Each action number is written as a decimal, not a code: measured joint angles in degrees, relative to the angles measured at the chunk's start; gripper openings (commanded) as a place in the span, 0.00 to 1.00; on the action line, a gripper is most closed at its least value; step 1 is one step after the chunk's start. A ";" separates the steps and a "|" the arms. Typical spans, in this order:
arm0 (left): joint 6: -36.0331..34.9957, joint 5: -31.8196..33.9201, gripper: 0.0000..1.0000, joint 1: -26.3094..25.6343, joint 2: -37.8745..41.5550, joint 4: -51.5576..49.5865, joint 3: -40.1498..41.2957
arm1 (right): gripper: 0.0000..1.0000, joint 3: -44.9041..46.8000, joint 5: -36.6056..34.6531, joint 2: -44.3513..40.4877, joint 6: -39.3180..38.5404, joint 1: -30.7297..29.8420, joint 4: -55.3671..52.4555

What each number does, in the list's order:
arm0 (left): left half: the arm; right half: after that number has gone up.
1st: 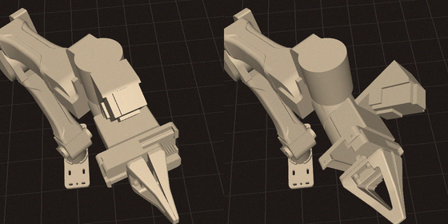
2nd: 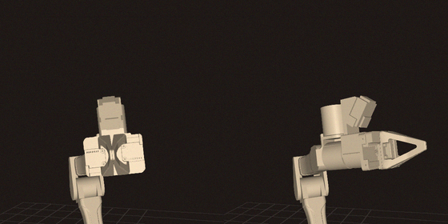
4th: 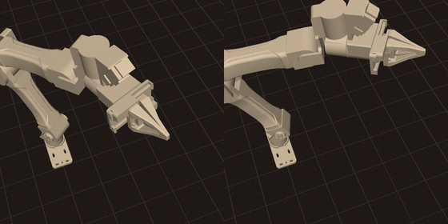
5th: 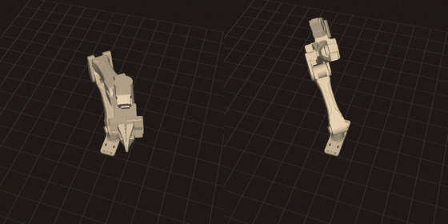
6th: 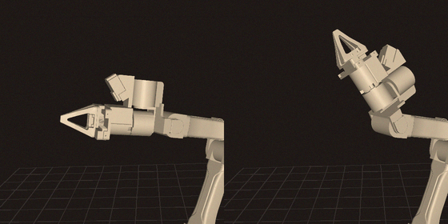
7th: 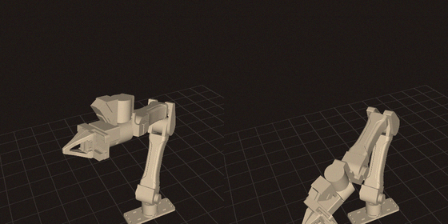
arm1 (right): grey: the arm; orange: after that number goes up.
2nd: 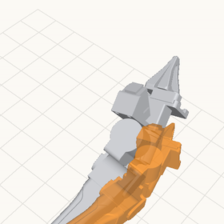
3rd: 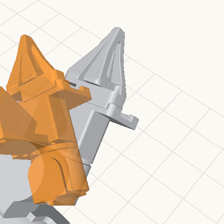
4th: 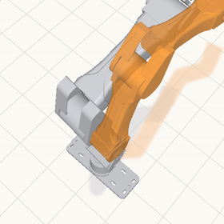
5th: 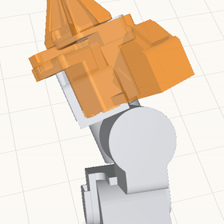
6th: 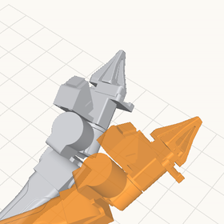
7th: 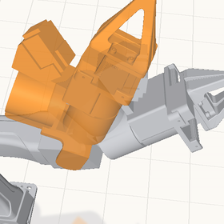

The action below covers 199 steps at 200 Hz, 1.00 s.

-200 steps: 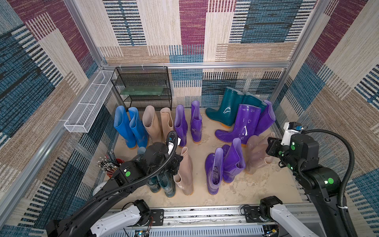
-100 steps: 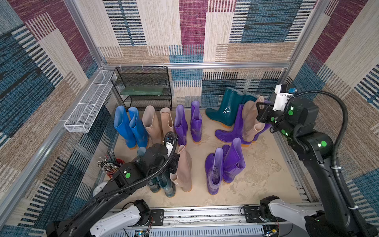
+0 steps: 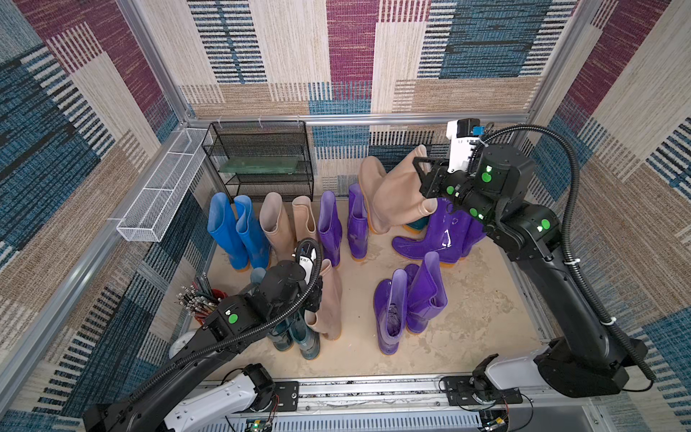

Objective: Match and arrange rain boots in pairs
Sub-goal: Pair a pair of rain boots at the center of the board.

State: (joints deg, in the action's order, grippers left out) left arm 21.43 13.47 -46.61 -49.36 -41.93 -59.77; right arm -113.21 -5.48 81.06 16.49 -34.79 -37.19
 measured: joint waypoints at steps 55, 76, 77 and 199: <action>0.00 -0.83 0.00 2.38 -1.22 2.14 0.44 | 0.00 -4.07 -2.34 2.99 0.00 -9.62 -0.48; 0.00 -1.77 0.00 3.15 -1.62 2.67 0.52 | 0.00 -7.45 -3.23 4.22 -0.02 -12.72 -0.70; 0.00 -1.79 0.00 3.17 -1.64 2.67 0.52 | 0.00 -7.61 -3.32 4.26 -0.02 -12.83 -0.72; -0.02 -3.58 0.00 4.98 -1.49 3.26 0.81 | 0.00 5.09 -12.76 -1.51 3.48 -26.18 -0.81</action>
State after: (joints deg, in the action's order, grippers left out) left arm 21.41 9.89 -41.63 -50.85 -38.68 -58.96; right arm -108.12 -18.24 79.55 19.97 -60.97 -38.00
